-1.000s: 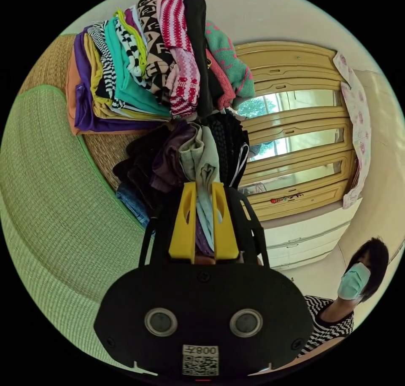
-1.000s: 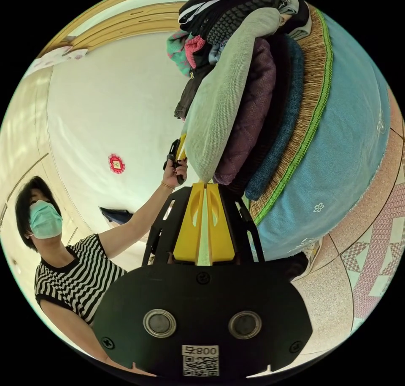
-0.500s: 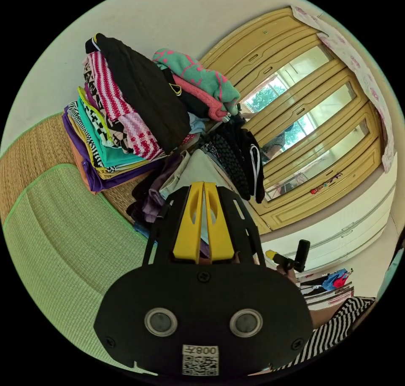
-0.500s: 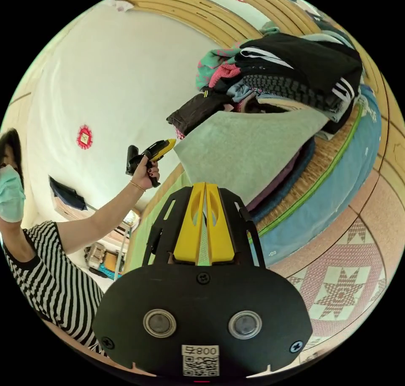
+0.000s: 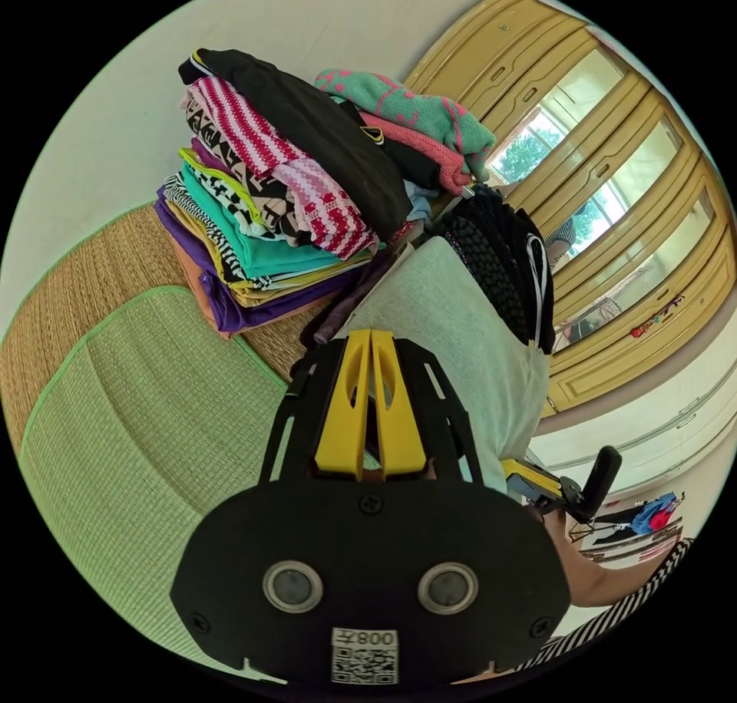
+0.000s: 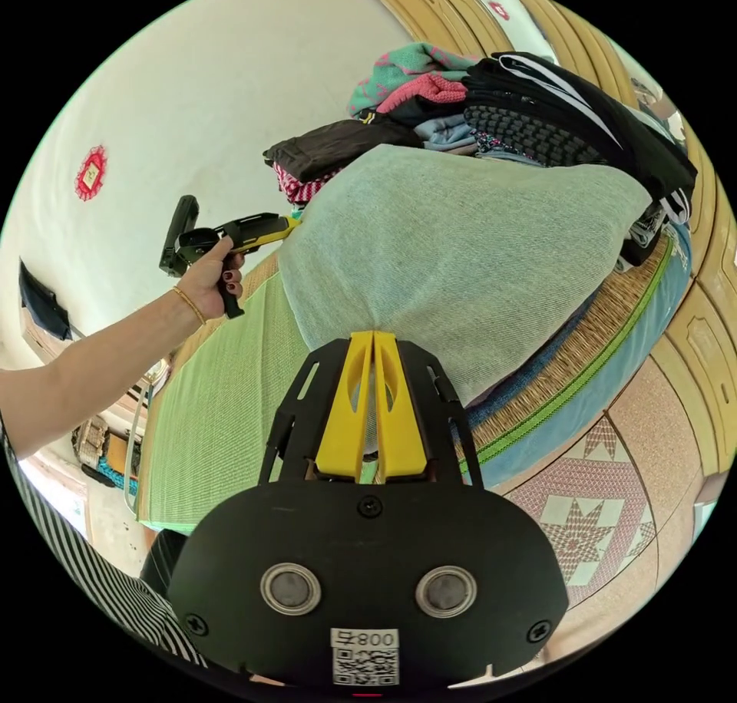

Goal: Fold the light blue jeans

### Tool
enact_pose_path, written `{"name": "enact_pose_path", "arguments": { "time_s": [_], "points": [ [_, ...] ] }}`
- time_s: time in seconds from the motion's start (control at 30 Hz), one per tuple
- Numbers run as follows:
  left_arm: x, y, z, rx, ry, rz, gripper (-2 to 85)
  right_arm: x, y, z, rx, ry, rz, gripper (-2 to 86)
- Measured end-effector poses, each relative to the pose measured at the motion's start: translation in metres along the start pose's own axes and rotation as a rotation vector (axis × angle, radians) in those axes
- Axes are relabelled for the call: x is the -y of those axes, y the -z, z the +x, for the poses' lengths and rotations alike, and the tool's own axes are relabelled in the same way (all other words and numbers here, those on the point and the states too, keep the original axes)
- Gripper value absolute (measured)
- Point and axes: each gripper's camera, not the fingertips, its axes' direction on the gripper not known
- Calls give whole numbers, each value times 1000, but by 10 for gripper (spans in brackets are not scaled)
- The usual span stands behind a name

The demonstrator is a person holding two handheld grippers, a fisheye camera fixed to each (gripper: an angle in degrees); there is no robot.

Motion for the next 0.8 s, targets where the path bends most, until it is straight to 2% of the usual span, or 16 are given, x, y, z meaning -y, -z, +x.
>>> {"name": "enact_pose_path", "arguments": {
  "time_s": [0.1,0.23,0.4,0.47,0.53,0.63,0.8],
  "points": [
    [-4,-2,3,8,-19,-24,-1,5,22,-14,-28,-11,62,0],
    [-15,8,10,-33,-24,10,0,34,37,-56,-26,92,153,1],
    [-32,14,34,-43,-149,39,1,81,-11,-103,-62,217,39,1],
    [-38,-2,41,39,-214,-59,1,89,-53,-111,-73,208,-94,1],
    [-44,-7,41,87,-240,-82,2,84,-61,-115,-69,207,-69,1],
    [-48,-1,39,54,-215,-91,2,77,-58,-118,-41,173,-22,1],
    [-67,20,63,49,-298,-17,3,76,-58,-128,-26,165,-5,2]
  ]
}}
